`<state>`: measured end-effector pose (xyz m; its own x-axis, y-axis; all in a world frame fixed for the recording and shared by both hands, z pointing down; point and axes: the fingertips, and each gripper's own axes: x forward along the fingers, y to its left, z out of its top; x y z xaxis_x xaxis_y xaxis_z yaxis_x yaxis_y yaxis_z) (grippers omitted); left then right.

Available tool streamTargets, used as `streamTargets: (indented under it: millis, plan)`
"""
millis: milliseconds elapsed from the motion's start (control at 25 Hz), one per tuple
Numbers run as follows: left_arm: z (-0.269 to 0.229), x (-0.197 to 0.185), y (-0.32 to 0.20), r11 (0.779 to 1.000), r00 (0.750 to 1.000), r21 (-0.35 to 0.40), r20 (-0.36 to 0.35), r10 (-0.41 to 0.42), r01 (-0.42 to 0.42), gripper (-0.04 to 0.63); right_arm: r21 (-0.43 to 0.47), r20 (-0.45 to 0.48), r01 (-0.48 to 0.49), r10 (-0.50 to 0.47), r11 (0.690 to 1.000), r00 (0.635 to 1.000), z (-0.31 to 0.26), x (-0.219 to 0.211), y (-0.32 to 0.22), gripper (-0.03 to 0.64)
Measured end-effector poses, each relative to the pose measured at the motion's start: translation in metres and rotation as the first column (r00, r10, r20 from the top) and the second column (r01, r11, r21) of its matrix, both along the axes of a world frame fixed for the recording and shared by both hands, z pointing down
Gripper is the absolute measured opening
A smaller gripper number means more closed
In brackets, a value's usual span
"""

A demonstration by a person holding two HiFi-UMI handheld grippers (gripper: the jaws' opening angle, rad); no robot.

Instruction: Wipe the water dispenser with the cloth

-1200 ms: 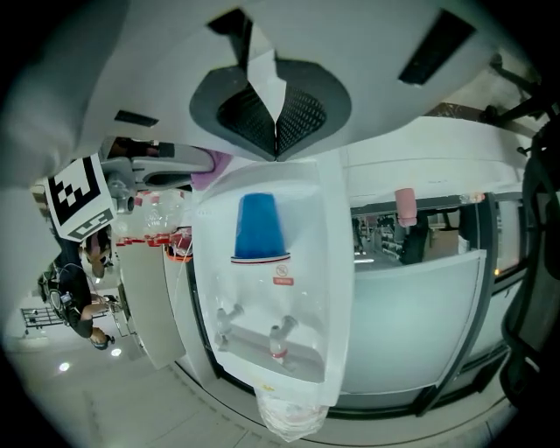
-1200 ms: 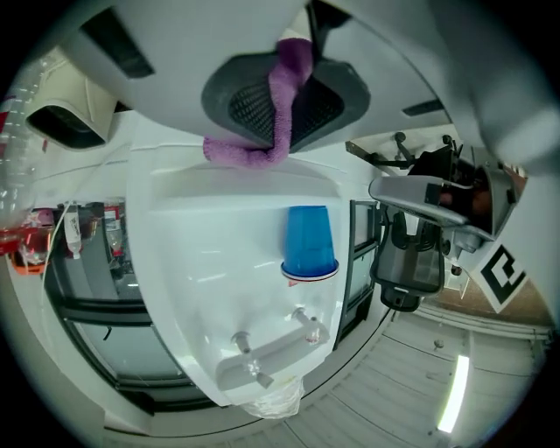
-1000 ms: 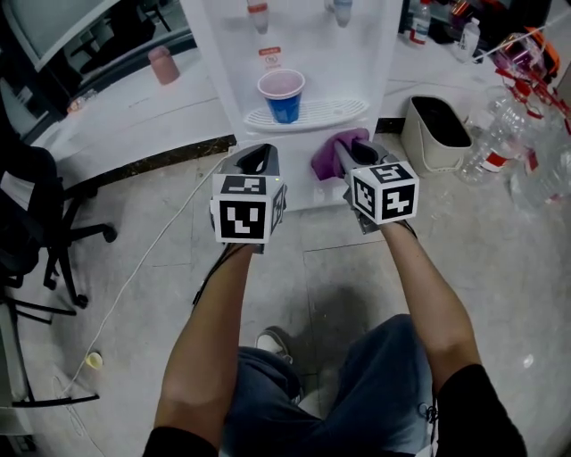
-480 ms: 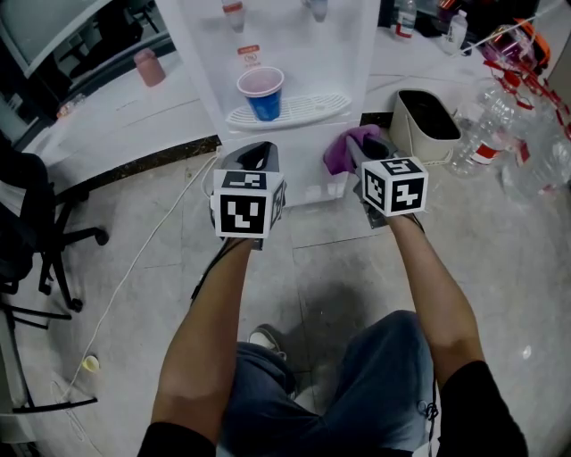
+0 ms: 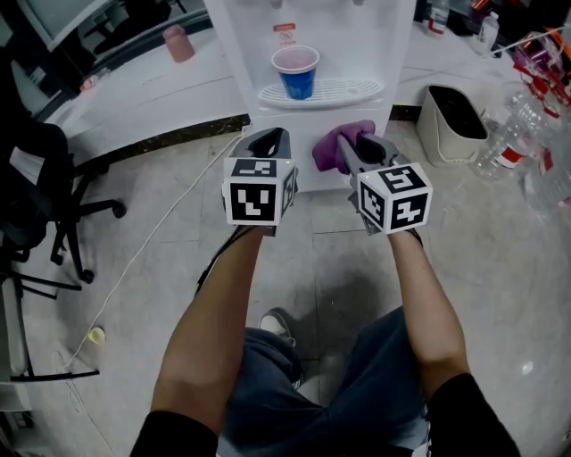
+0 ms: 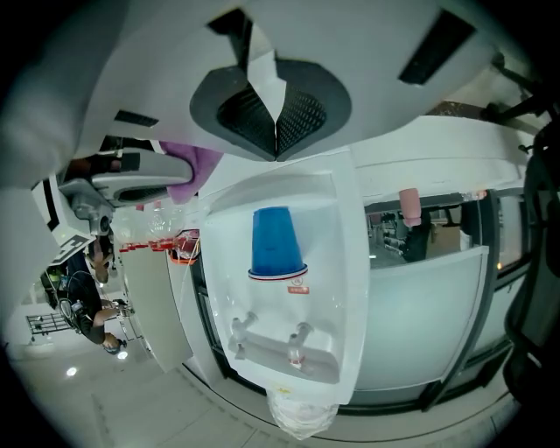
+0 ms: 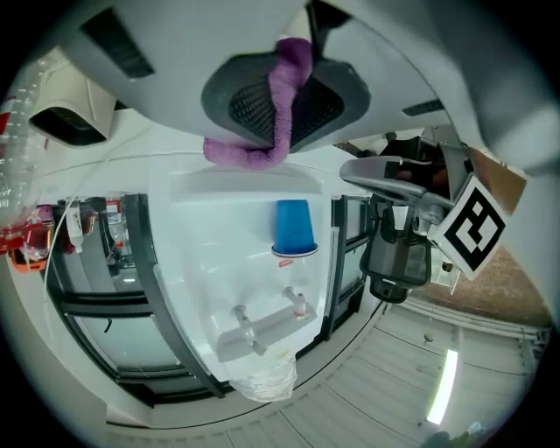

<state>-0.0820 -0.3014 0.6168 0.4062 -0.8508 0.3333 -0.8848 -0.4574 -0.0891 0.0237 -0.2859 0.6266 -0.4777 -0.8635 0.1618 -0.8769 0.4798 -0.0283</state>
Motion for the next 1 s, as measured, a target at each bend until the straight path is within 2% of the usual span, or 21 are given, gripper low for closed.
streamTargets:
  millis: [160, 280, 480, 760, 1000]
  plan:
    - [0.006, -0.015, 0.001, 0.999, 0.999, -0.021, -0.026, -0.035, 0.034, 0.026, -0.014, 0.037, 0.04, -0.039, 0.999, 0.999, 0.019, -0.035, 0.007, 0.032]
    - [0.012, -0.024, 0.002, 0.999, 0.999, -0.026, -0.02, -0.044, 0.043, 0.026, -0.026, 0.056, 0.069, -0.067, 0.997, 0.996, 0.034, -0.057, 0.009, 0.032]
    - [0.019, -0.037, 0.002, 0.998, 0.997, -0.032, -0.054, -0.06, 0.058, 0.026, -0.053, 0.063, 0.11, -0.106, 0.993, 0.992, 0.055, -0.088, 0.002, 0.032]
    - [0.049, -0.059, -0.006, 0.994, 0.997, -0.089, -0.037, -0.068, 0.064, 0.026, -0.115, 0.068, 0.119, -0.112, 0.986, 0.991, 0.099, -0.118, -0.014, 0.032]
    - [0.067, -0.068, -0.02, 0.993, 0.999, -0.11, -0.008, -0.033, 0.031, 0.026, -0.169, 0.111, 0.109, -0.091, 0.979, 0.99, 0.128, -0.133, -0.032, 0.032]
